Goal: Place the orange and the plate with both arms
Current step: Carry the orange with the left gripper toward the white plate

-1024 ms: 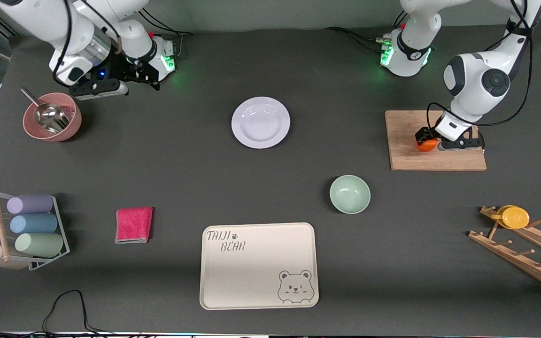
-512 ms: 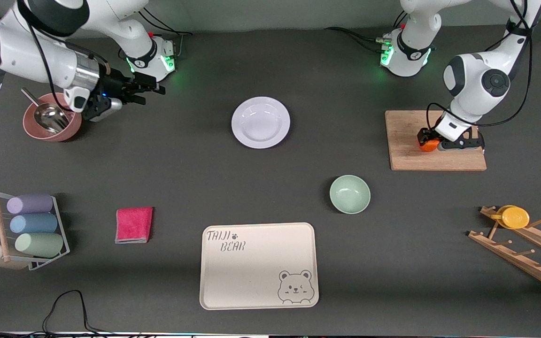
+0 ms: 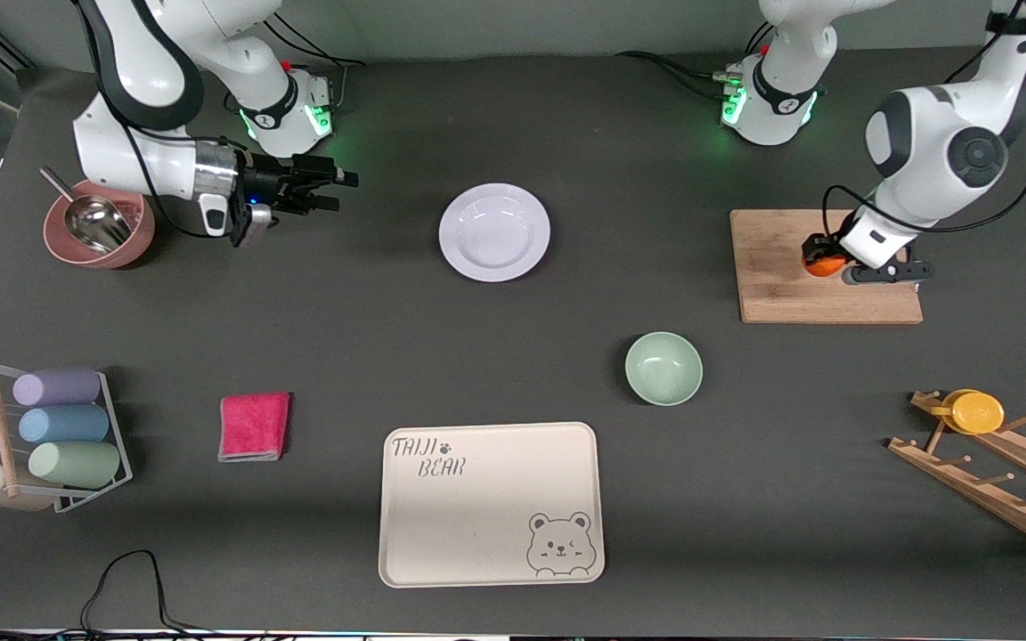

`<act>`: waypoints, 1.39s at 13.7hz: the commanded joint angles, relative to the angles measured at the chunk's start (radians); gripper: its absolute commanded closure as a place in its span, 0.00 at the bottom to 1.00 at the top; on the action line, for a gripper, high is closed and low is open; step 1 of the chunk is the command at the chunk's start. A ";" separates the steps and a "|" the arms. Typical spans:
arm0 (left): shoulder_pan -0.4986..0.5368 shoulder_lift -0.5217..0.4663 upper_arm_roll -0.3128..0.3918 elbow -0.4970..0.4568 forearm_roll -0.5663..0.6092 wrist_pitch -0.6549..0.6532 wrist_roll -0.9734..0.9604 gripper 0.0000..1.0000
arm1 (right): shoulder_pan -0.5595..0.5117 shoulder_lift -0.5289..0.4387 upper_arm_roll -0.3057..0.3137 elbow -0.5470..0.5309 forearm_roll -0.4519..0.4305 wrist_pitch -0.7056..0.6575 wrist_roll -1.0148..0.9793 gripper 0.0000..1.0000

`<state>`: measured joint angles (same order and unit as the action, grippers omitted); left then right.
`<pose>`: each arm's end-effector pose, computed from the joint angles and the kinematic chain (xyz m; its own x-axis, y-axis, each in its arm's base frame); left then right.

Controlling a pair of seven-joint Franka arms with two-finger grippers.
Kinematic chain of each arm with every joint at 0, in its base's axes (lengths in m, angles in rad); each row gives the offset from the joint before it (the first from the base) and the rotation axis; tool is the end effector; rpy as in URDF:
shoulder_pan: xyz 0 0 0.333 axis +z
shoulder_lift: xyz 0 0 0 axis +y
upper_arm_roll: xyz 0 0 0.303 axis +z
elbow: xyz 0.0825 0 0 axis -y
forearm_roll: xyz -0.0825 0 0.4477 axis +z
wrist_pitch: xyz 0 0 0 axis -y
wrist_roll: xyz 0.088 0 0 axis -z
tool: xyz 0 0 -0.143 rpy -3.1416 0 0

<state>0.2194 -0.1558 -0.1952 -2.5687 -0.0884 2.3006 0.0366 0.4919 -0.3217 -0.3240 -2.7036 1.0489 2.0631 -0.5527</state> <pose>0.4652 0.0117 0.2128 0.9921 0.0521 -0.1137 0.0562 -0.9979 0.0328 0.3966 0.1574 0.2458 0.9875 0.1062 -0.1160 -0.0340 -0.5759 -0.8168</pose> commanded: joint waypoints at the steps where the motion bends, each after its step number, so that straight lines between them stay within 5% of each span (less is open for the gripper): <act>1: -0.057 -0.014 0.002 0.158 -0.040 -0.188 -0.009 1.00 | 0.001 0.152 -0.013 0.004 0.167 0.003 -0.262 0.00; 7: -0.311 0.007 -0.003 0.441 -0.056 -0.452 -0.321 1.00 | 0.002 0.435 -0.029 0.005 0.437 -0.104 -0.663 0.00; 11: -0.526 0.103 -0.074 0.586 -0.074 -0.473 -0.700 1.00 | 0.002 0.573 -0.029 0.008 0.545 -0.184 -0.805 0.00; 15: -0.694 0.301 -0.142 0.686 -0.065 -0.319 -1.059 1.00 | 0.002 0.645 -0.029 0.010 0.588 -0.228 -0.839 0.00; 19: -0.798 0.375 -0.142 0.685 -0.022 -0.198 -1.248 1.00 | 0.002 0.676 -0.029 0.010 0.588 -0.228 -0.839 0.00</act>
<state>-0.5460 0.1959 -0.3535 -1.9212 -0.1455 2.0978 -1.1178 0.4909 0.3272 -0.3469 -2.7045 1.6110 1.8563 -1.3610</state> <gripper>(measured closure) 0.335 0.000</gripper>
